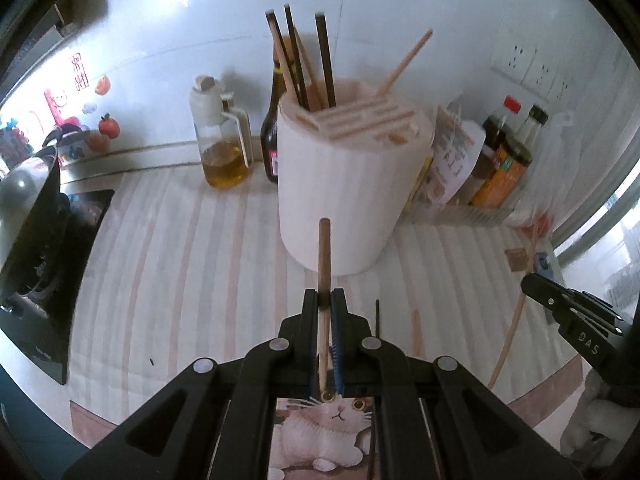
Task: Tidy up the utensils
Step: 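Lift the light chopstick to the holder with the left tool while the right tool carries its own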
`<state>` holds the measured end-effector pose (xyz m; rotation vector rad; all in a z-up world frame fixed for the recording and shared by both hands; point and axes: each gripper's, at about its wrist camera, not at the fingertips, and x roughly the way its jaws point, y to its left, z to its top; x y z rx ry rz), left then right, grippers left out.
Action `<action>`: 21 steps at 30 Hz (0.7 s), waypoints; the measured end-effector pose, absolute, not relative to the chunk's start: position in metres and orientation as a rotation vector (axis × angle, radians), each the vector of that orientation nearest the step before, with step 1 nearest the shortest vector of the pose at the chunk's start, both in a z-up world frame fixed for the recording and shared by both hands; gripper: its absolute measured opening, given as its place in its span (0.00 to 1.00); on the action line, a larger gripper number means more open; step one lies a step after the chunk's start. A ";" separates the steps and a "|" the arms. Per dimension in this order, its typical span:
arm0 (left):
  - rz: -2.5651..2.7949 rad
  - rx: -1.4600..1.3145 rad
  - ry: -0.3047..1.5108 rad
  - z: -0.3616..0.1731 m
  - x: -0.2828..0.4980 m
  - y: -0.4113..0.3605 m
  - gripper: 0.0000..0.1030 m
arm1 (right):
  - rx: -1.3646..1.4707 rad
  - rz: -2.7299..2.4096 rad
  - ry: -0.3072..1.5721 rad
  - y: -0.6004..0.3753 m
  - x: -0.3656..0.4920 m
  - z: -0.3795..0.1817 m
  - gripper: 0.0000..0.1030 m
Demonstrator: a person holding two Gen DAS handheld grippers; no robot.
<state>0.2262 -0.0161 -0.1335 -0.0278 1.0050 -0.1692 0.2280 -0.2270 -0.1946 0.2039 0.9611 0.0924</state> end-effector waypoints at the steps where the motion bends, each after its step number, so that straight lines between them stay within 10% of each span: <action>1: -0.167 -0.028 0.990 -0.128 0.226 -0.015 0.04 | 0.204 0.097 0.949 -0.226 0.230 -0.190 0.06; 21: -0.122 -0.114 0.702 0.013 0.232 0.024 0.04 | 0.224 0.238 0.673 -0.187 0.292 -0.059 0.06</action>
